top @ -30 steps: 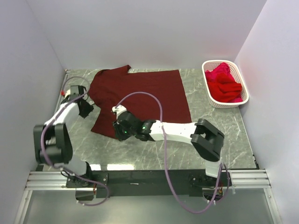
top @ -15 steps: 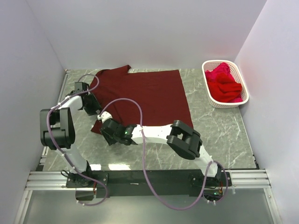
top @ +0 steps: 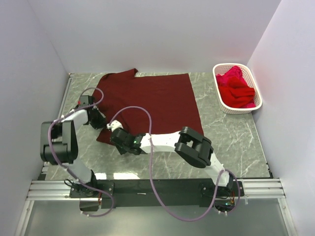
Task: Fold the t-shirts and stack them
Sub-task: Flatten the tshirt out
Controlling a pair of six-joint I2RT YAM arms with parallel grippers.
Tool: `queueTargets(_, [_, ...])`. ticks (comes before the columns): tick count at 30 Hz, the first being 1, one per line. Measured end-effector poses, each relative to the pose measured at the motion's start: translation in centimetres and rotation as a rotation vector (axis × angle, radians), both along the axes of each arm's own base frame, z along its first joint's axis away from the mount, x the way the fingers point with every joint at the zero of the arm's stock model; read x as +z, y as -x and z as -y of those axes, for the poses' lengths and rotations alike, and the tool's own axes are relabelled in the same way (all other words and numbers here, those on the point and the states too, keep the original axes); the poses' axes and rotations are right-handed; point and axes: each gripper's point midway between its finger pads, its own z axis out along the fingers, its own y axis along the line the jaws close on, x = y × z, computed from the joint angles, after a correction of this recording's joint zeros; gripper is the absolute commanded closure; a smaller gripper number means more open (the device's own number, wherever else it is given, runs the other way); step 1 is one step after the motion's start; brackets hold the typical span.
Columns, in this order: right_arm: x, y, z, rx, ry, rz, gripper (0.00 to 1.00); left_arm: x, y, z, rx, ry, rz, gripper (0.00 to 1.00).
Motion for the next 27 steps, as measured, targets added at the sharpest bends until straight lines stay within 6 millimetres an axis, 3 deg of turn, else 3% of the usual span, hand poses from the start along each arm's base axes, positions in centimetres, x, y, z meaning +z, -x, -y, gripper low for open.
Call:
queueTargets(6, [0.8, 2.1, 3.2, 0.002, -0.010, -0.054, 0.97, 1.8, 3.5, -0.9, 0.117, -0.036, 0.001, 0.99])
queueTargets(11, [4.8, 3.3, 3.6, 0.024, -0.110, -0.065, 0.89, 2.0, 5.8, -1.2, 0.200, -0.035, -0.004, 0.99])
queueTargets(19, [9.9, 3.7, 4.7, 0.030, -0.214, -0.030, 0.83, 0.2, 12.2, -1.0, 0.377, 0.000, -0.116, 0.99])
queueTargets(21, [10.5, 3.6, 4.8, 0.025, -0.223, -0.022, 0.83, 0.5, 12.8, -0.9, 0.414, 0.016, -0.107, 0.96])
queueTargets(27, [9.9, 3.4, 5.3, 0.010, -0.198, -0.010, 0.77, 1.8, 13.5, -0.7, 0.473, 0.049, -0.079, 0.73])
